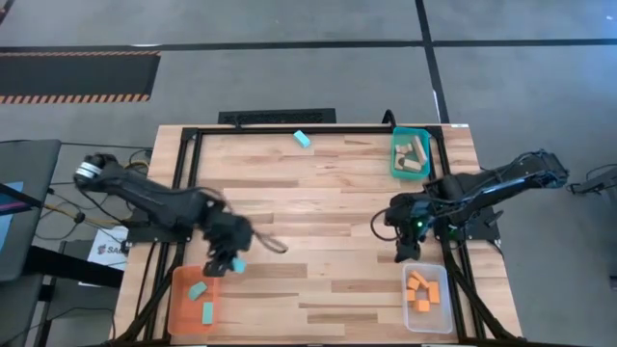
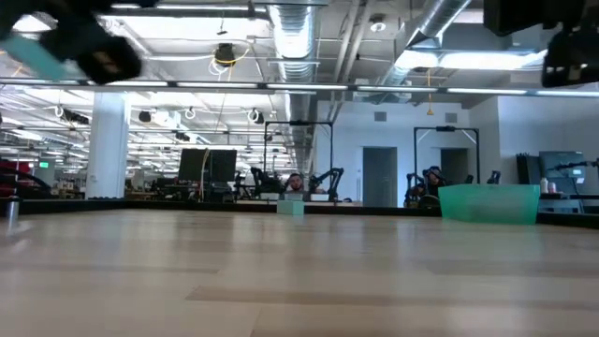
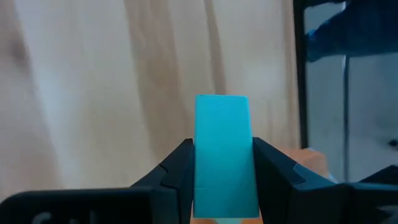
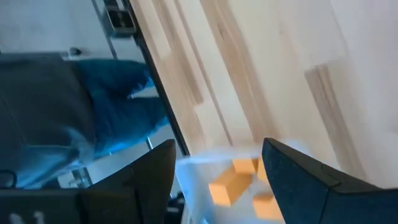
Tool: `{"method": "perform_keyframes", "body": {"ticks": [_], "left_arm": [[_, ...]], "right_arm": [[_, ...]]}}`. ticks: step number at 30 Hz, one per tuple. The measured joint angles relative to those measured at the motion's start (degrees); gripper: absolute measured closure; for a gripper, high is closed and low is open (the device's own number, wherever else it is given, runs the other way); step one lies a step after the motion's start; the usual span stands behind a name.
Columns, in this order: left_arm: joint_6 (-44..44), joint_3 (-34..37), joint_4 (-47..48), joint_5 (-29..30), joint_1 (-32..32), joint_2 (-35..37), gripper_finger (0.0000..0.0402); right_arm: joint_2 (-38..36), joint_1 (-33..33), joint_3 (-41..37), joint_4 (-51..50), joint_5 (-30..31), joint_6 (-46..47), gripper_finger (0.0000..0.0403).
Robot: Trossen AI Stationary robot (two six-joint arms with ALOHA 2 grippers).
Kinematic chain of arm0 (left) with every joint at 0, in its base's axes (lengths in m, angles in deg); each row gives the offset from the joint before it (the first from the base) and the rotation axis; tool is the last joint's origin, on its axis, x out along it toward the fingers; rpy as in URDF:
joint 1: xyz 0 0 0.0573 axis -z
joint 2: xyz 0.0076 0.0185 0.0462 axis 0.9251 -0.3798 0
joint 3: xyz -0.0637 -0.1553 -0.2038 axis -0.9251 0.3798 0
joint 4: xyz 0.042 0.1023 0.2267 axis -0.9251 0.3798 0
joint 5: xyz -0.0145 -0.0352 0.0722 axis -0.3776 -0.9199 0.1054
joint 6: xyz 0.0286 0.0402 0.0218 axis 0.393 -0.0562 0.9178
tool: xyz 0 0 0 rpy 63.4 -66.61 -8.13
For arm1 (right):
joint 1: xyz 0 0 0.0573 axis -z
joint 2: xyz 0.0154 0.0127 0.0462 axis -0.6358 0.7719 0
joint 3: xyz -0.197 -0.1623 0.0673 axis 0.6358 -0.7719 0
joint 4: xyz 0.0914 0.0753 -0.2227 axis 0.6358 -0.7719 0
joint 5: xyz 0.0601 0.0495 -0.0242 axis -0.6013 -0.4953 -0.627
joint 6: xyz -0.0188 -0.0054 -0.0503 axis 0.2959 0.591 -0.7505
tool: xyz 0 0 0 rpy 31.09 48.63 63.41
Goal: Sort & place blocks by color
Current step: Put the blue block into the orange bin
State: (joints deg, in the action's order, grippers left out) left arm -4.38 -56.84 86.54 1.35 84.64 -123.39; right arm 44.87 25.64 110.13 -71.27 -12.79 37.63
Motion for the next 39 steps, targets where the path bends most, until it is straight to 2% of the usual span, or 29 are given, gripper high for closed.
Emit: {"method": "perform_keyframes", "body": {"ticks": [4,8,13,19,24,31,39], "left_arm": [[-12.88,6.61,-4.5,2.52,8.29,5.99,0.0303],[-22.16,10.72,-8.59,5.1,15.42,8.85,0.0303],[-26.27,13.88,-11.19,6.77,22.14,9.03,0.0303],[-29.66,17.45,-12.63,6.47,26.87,9.05,0.0303],[-28.03,18.32,-13.92,6.72,30.4,9.14,0.0303],[-22.02,16.89,-19.22,6.91,30.87,11.58,0.0303],[-18.09,16.74,-7.17,0.43,31.82,12.63,0.0303]], "right_arm": [[0.02,2.15,0.0,3.77,0.59,0.0,0.0138],[0.02,3.86,0.0,7.11,2.21,0.15,0.0138],[0.02,4.58,0.0,10.13,4.6,0.66,0.0138],[0.02,4.49,-0.01,10.78,8.22,1.16,0.0138],[0.02,4.49,0.0,12.19,9.24,1.84,0.0138],[0.02,4.49,0.0,12.7,9.42,1.81,0.0138],[0.02,5.34,-0.01,12.68,9.44,0.2,0.0138]]}}
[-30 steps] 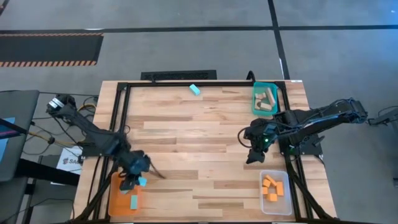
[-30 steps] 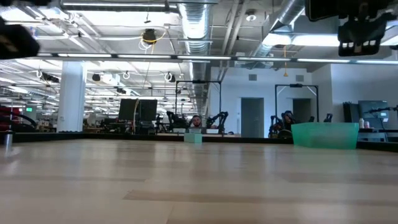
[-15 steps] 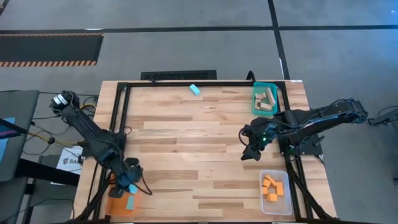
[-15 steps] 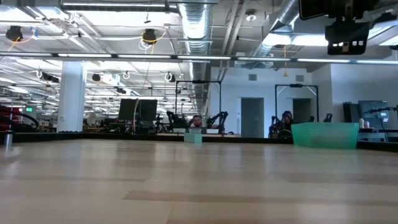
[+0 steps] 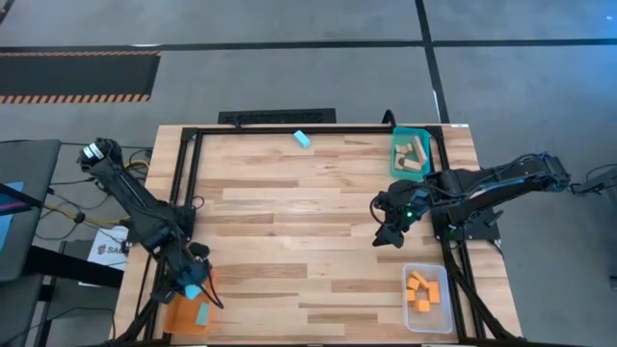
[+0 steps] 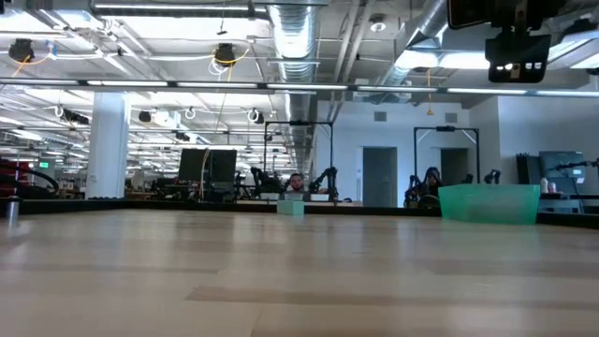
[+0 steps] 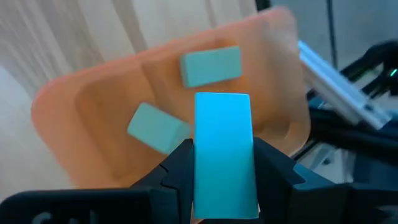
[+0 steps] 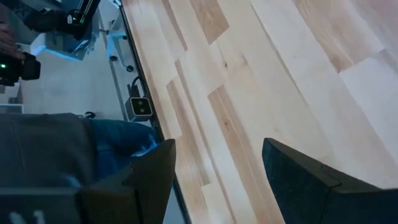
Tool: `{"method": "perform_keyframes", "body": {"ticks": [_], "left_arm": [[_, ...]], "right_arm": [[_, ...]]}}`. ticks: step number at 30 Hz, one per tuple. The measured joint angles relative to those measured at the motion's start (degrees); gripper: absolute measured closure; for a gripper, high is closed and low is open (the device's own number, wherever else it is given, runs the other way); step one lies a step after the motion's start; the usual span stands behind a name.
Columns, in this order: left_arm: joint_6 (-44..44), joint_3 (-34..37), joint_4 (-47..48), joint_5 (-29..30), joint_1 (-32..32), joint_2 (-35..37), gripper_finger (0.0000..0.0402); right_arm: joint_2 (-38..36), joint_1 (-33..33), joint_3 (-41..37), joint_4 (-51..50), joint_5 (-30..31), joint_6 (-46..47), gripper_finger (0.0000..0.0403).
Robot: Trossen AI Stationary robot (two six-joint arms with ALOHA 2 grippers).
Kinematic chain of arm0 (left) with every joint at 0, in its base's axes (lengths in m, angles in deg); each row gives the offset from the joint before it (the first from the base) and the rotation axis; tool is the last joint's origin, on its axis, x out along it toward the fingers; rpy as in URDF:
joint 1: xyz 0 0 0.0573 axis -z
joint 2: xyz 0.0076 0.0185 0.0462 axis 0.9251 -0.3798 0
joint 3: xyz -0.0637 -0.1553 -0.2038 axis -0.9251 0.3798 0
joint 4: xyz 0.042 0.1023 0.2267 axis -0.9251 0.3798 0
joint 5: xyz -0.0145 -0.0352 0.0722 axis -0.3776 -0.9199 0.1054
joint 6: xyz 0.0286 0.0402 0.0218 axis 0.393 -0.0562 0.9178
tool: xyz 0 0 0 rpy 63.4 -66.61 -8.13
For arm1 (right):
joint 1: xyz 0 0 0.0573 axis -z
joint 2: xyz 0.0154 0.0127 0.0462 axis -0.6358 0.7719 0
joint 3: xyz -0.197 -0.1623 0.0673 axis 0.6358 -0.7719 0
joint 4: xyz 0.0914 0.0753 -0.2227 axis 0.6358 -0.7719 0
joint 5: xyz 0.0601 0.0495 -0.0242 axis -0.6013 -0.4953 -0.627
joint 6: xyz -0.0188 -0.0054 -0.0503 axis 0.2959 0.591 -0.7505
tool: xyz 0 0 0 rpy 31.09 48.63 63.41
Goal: Sort & place blocks by color
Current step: Put the blue block into the orange bin
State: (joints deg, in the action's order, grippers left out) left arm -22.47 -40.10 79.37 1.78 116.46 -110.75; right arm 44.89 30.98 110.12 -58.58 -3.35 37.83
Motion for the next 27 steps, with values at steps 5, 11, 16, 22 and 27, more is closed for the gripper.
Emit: {"method": "perform_keyframes", "body": {"ticks": [5,11,16,22,27], "left_arm": [[4.05,0.0,2.37,0.68,0.02,-2.06,0.0303],[3.61,0.0,2.91,4.82,-0.08,-6.22,0.0222],[0.94,0.0,3.0,4.82,-2.23,-6.83,0.0107],[-1.53,-0.99,5.12,1.4,-6.64,-4.49,0.0037],[1.35,-6.26,7.45,7.09,-12.46,-1.05,0.003]], "right_arm": [[0.0,1.19,-0.01,0.02,0.02,-2.96,0.0138],[0.02,3.25,-0.01,0.13,0.02,-5.97,0.0138],[0.01,4.97,-0.01,0.1,-0.24,-6.63,0.0138],[0.0,7.65,-0.01,0.13,-0.24,-10.51,0.0138],[0.02,11.15,-0.01,0.43,1.39,-10.69,0.0138]]}}
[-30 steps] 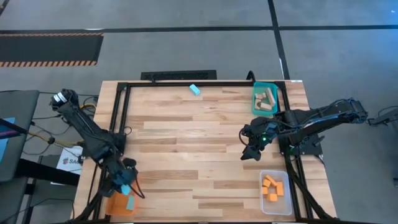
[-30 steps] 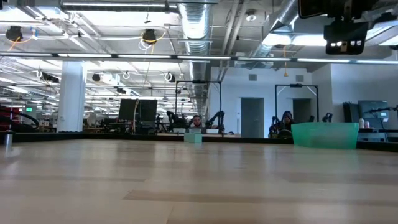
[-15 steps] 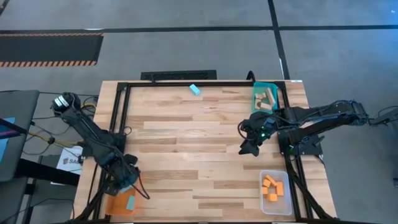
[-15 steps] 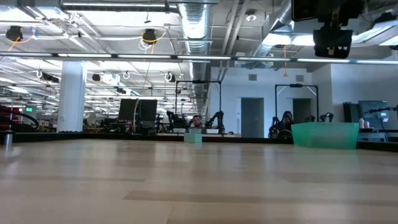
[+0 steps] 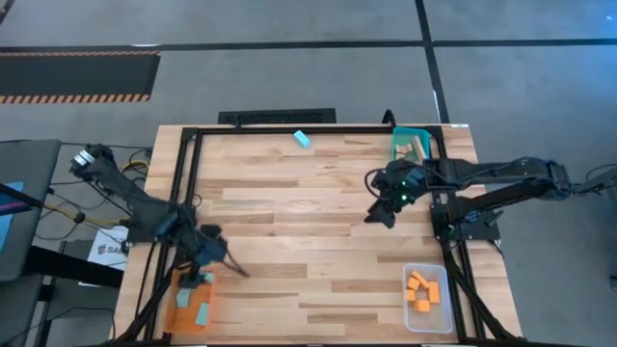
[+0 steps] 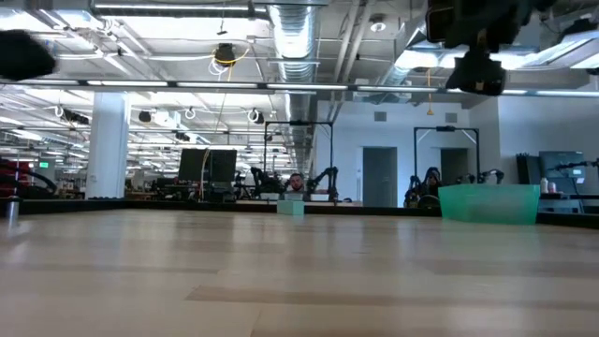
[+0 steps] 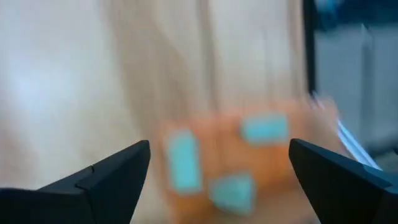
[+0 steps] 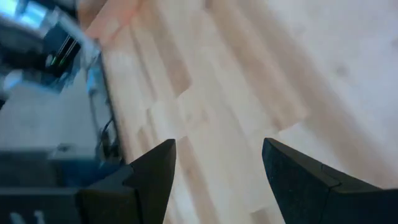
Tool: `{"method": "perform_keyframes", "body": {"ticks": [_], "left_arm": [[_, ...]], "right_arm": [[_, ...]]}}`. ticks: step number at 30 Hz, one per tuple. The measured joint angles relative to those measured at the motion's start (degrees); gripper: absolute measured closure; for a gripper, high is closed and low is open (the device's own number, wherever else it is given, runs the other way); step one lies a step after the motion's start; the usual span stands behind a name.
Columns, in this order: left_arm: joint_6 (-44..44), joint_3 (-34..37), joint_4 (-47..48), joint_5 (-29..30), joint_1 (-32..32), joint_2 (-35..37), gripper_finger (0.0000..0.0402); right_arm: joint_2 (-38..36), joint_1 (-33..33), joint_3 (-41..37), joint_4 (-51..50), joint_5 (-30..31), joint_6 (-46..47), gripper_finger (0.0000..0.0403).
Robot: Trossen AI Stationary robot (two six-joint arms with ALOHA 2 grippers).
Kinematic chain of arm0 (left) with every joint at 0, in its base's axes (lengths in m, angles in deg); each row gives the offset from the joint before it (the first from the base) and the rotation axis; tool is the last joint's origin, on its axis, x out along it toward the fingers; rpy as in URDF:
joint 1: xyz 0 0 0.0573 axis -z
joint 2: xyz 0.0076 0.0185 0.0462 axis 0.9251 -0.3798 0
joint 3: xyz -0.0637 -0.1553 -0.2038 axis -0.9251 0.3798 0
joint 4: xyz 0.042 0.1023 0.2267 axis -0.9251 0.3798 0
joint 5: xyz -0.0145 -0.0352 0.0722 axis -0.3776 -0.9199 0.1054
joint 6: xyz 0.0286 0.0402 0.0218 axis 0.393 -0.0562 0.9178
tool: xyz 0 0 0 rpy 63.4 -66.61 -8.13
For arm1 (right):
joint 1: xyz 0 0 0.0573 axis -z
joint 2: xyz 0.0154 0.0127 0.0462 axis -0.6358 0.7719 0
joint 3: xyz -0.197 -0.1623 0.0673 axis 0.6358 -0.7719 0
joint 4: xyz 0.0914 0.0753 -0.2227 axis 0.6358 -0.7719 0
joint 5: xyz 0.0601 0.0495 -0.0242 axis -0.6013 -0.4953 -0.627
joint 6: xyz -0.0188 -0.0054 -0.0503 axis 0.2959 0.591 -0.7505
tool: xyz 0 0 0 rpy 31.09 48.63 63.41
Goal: Sort & place blocks by color
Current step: Put the blue block into the orange bin
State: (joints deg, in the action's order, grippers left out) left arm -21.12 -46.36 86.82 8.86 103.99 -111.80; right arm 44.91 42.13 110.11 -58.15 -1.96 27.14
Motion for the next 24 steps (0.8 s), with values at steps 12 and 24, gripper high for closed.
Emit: {"method": "perform_keyframes", "body": {"ticks": [12,24], "left_arm": [[4.71,-4.12,-7.53,37.49,-21.67,2.79,0.0029],[2.13,-4.12,-26.13,43.16,-29.85,2.8,0.0029]], "right_arm": [[7.97,10.47,0.04,24.5,9.9,-5.25,0.0138],[39.52,24.87,22.15,21.78,10.27,-11.42,0.0138]]}}
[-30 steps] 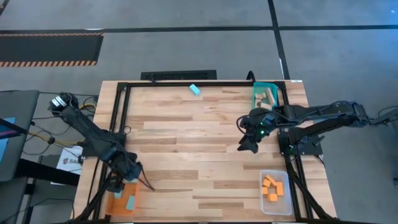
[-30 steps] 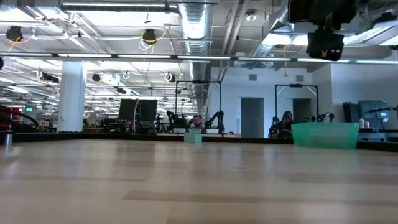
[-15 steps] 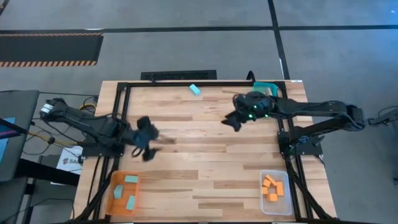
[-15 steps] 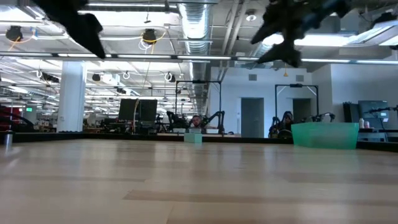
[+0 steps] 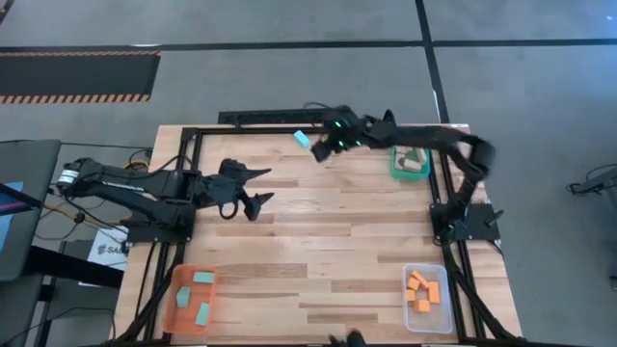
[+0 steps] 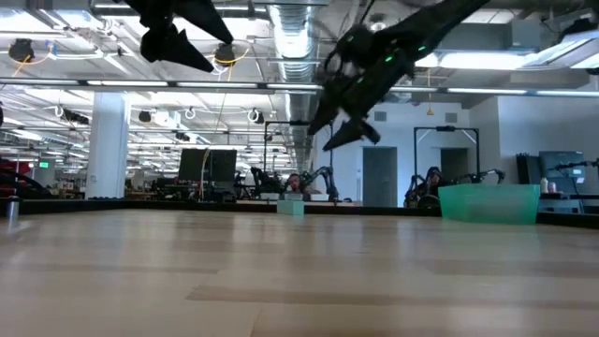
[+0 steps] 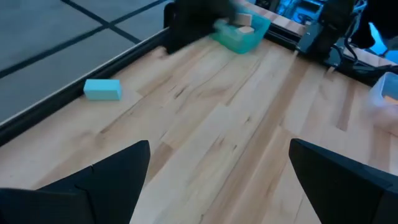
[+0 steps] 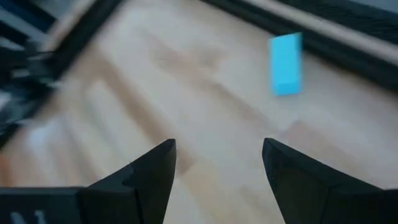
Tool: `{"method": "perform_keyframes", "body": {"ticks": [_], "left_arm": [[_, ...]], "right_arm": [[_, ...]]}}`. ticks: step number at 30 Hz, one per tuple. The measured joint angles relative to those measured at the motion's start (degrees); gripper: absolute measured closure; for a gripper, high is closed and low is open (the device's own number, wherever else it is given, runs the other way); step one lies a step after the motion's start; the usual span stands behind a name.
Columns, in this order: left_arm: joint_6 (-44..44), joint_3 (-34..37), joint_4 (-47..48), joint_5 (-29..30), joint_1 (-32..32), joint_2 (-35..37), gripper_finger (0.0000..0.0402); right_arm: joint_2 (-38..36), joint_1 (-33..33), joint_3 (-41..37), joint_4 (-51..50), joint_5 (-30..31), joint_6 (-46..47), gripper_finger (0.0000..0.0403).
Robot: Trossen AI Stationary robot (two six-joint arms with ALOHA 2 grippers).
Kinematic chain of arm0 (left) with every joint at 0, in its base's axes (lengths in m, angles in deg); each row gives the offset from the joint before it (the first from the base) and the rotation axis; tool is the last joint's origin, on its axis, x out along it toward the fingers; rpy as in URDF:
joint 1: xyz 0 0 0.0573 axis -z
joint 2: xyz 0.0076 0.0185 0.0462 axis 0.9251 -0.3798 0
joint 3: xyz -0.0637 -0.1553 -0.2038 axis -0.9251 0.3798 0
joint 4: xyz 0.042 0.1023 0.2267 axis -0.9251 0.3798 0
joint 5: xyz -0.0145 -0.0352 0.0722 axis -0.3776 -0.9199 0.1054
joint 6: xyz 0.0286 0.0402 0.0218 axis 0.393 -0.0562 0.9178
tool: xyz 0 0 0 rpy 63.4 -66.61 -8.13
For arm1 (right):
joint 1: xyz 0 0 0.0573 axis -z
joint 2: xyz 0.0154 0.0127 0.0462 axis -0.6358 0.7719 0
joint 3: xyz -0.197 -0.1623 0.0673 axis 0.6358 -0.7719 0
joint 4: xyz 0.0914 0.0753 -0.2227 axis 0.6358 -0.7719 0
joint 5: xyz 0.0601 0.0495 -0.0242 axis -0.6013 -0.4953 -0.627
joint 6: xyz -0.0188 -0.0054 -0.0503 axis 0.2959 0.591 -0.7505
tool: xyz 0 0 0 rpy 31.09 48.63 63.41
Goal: Sort & place blocks by color
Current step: Put the blue block into the orange bin
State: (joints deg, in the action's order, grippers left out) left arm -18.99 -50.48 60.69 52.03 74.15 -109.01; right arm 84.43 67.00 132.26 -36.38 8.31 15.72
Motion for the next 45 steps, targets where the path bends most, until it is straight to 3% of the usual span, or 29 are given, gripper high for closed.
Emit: {"method": "perform_keyframes", "body": {"ticks": [5,9,12,17,23,27,31,35,38,45], "left_arm": [[-1.95,0.0,0.96,-0.13,-0.09,0.0,0.0029],[-3.52,0.0,3.15,-0.11,-0.6,0.0,0.0029],[-1.6,0.02,4.16,-1.61,-3.98,-1.07,0.0029],[2.15,0.02,1.29,-12.38,-15.35,-6.91,0.0029],[-11.32,-1.99,-4.74,-21.1,-29.24,-18.46,0.0029],[-10.18,-10.27,-5.2,-26.25,-34.84,-27.35,0.0029],[-6.74,-23.36,1.53,-25.96,-37.33,-37.58,0.0029],[-9.42,-36.79,9.9,-24.29,-39.73,-48.93,0.0029],[-12.44,-44.86,14.83,-26.91,-41.38,-56.29,0.0029],[-25.81,-57.36,19.65,-33.14,-42.7,-68.27,0.0029]], "right_arm": [[13.04,4.5,16.65,-12.66,-0.29,-6.65,0.0138],[18.49,5.2,26.64,-23.46,-4.29,-12.29,0.0138],[16.63,4.18,28.35,-28.24,-4.11,-15.75,0.0138],[8.84,2.65,27.95,-36.28,-2.94,-18.82,0.0138],[-0.01,0.93,27.88,-48.03,-1.84,-19.63,0.0138],[-4.76,-0.29,27.88,-54.14,1.0,-20.28,0.0138],[-8.17,-0.52,27.84,-57.91,1.52,-21.37,0.0138],[-10.39,-0.48,27.84,-60.0,1.53,-21.38,0.0138],[-11.85,-0.43,27.82,-60.66,1.54,-21.68,0.0138],[-13.53,-0.52,27.81,-61.6,1.41,-26.16,0.0138]]}}
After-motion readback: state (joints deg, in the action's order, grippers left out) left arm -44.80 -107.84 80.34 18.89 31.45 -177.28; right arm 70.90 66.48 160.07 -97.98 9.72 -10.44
